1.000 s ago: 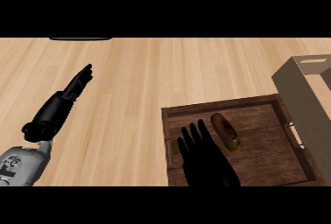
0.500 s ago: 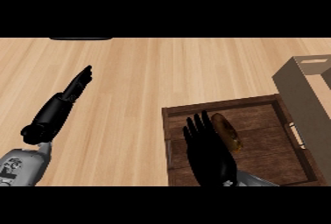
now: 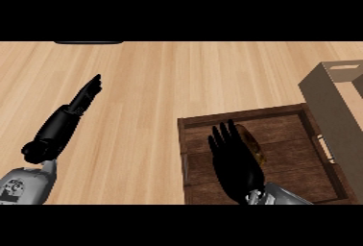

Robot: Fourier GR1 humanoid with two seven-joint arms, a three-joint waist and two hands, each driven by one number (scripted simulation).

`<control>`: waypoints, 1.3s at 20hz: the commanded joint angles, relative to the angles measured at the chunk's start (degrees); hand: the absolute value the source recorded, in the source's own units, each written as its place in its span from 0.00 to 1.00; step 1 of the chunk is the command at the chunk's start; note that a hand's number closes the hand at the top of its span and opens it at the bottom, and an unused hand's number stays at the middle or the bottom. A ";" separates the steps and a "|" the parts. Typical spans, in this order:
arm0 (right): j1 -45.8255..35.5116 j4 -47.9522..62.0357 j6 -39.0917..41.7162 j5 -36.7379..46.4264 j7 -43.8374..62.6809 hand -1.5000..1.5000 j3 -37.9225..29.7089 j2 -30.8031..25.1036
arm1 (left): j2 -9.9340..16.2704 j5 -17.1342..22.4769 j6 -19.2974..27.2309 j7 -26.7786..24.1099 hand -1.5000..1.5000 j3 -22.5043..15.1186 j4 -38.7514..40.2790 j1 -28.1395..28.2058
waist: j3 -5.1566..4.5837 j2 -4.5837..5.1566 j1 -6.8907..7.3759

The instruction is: Pick the sweet potato from the tray and place it in the cardboard box

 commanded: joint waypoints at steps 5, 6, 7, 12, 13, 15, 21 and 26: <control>1.36 8.75 -5.27 5.28 -6.69 0.00 -2.78 2.55 | -2.97 -2.39 -0.57 4.65 0.50 0.83 -2.01 -2.54 | 0.01 0.05 -0.05; 1.00 9.50 -5.27 6.07 -8.05 0.00 -3.81 2.19 | -2.68 -2.29 -1.76 -0.58 0.50 2.08 0.33 0.22 | -0.01 0.05 -0.01; -1.83 12.27 -5.72 6.83 -8.56 0.00 -4.35 3.94 | -3.38 -4.21 -1.01 -2.54 0.50 1.82 5.05 -2.77 | -0.02 0.13 -0.08; 0.93 11.61 -9.05 10.15 -11.84 0.00 -7.80 -0.69 | -3.80 -4.24 -2.00 1.03 0.50 3.36 2.42 -3.42 | -0.01 0.07 -0.18; 2.32 10.78 -8.15 11.81 -11.51 0.00 -7.57 0.40 | -4.22 -4.57 -2.47 -1.19 0.50 3.20 0.85 0.51 | -0.01 0.02 -0.08; 3.42 10.64 -8.60 11.90 -14.06 0.00 -9.14 -2.06 | -3.79 -3.56 -2.94 4.09 0.50 3.88 -4.38 1.25 | 0.00 -0.04 -0.01; 3.80 16.59 -12.78 13.97 -19.90 1.00 -9.63 -0.87 | -4.13 -4.22 -5.06 -2.47 0.50 7.13 7.24 -5.10 | -0.02 0.19 -0.32; 0.64 21.30 -20.05 16.80 -24.10 1.00 -6.93 2.72 | -4.05 -4.59 -5.76 -1.17 0.50 5.79 0.44 1.01 | 0.01 0.18 0.68</control>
